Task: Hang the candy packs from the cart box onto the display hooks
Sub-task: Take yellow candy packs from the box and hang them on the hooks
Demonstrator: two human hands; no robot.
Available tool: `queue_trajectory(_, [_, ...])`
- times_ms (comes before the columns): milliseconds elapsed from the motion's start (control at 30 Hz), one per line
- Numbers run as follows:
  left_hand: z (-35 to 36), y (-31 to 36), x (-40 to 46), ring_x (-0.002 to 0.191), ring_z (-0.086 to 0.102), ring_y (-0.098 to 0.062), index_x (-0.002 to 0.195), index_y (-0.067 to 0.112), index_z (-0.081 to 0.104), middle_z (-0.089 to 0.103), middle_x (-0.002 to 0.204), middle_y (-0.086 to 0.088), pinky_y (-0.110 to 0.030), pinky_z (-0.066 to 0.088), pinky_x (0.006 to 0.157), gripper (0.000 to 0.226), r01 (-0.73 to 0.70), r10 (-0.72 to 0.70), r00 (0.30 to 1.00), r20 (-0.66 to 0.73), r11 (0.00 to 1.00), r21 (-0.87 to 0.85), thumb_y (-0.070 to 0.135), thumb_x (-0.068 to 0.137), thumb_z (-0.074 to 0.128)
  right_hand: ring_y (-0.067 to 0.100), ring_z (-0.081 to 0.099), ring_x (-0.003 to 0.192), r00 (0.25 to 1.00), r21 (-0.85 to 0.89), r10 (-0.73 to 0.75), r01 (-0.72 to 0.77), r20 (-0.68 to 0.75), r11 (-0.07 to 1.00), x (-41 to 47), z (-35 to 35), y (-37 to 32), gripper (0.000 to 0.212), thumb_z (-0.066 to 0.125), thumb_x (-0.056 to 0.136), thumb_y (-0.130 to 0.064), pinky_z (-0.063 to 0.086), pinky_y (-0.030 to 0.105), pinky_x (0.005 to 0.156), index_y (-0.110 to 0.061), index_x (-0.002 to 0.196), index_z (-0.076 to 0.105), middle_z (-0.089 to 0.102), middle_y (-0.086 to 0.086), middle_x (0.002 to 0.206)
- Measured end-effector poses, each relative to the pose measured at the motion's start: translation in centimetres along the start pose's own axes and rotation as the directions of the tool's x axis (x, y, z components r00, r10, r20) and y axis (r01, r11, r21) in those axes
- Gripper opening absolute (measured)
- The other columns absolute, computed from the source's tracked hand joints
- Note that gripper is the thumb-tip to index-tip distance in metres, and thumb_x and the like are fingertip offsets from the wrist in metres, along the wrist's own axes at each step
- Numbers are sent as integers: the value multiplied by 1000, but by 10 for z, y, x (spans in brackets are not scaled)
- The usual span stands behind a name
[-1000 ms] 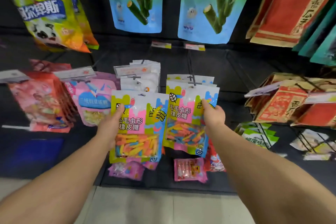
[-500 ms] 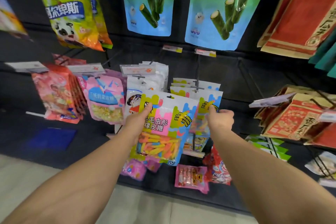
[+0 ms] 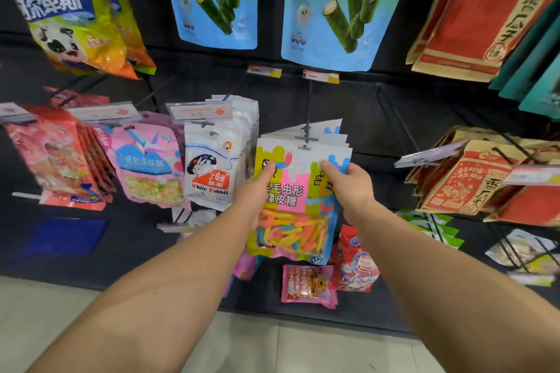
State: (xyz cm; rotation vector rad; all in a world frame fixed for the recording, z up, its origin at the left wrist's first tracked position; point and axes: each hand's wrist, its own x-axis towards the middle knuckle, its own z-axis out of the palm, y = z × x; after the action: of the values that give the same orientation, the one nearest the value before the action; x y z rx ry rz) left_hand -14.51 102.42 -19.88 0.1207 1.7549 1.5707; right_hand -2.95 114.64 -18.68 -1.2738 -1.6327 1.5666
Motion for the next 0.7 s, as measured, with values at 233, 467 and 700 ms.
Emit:
queue_trajectory(233, [6, 1, 14, 139, 45, -31, 153, 19, 40, 46, 155, -6, -51, 38, 111, 99, 89, -89, 996, -2, 995, 55, 81, 79, 56, 39, 68, 100, 999, -34, 9, -11, -39, 999, 13, 3, 2, 52, 72, 83, -46, 57, 58, 81, 2, 101, 60, 70, 23, 103])
queue_trajectory(467, [5, -3, 21, 136, 48, -31, 151, 17, 42, 48, 152, -7, -47, 39, 109, 94, 62, -50, 996, -73, 986, 158, 80, 83, 52, 24, 63, 100, 992, -153, 51, -69, -117, 986, 17, 2, 9, 54, 71, 86, -44, 53, 35, 79, -13, 125, 50, 61, 4, 114])
queue_trajectory(700, [-26, -30, 11, 95, 58, -30, 85, 7, 63, 57, 84, -9, -34, 42, 82, 37, -44, 89, 995, -45, 797, 602, 41, 99, 58, 26, 59, 89, 978, -465, 173, -102, 113, 880, -14, 21, 27, 18, 65, 92, -30, 51, 37, 86, -12, 95, 63, 62, 8, 95])
